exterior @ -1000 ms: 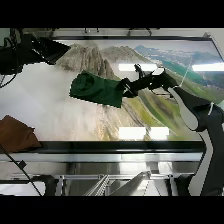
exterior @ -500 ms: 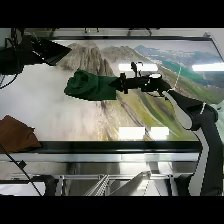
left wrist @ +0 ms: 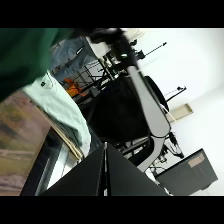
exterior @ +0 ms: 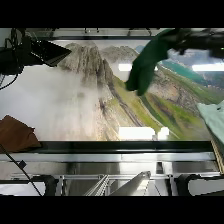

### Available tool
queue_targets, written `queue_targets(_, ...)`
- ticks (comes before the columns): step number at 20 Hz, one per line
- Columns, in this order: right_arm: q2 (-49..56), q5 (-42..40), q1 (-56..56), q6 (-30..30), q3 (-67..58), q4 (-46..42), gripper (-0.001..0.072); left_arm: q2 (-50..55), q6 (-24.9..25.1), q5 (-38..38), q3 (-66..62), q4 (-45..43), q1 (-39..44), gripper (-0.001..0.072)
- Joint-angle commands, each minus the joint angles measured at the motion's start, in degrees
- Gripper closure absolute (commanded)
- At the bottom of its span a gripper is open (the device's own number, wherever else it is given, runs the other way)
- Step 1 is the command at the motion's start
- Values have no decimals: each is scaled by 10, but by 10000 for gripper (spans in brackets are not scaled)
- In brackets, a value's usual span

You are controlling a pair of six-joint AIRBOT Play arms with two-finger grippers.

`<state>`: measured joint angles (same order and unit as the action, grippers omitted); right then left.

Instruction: Fold the shirts.

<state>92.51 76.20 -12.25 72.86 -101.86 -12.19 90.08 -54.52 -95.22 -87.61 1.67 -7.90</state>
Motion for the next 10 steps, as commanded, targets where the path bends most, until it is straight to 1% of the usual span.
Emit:
queue_targets(1, -90, -22, -133, 47, 0, -7, 688, 0, 0, -1, 0, 0, 6, 705)
queue_targets(4, -76, -25, -228, 61, 0, -7, 688, 0, 0, -2, 0, 0, 22, 705)
queue_targets(6, -49, -55, -284, 59, 0, -7, 688, 0, 0, -3, 0, -1, 37, 705)
queue_targets(8, -10, -86, -327, 20, -1, -6, 689, 0, 1, 3, 0, -1, 53, 705)
queue_targets(9, 12, -90, -341, 14, -4, -6, 689, 0, 1, 10, 0, -1, 62, 705)
queue_targets(10, 33, -85, -349, -8, -17, -6, 689, 0, 0, 21, 0, -1, 71, 705)
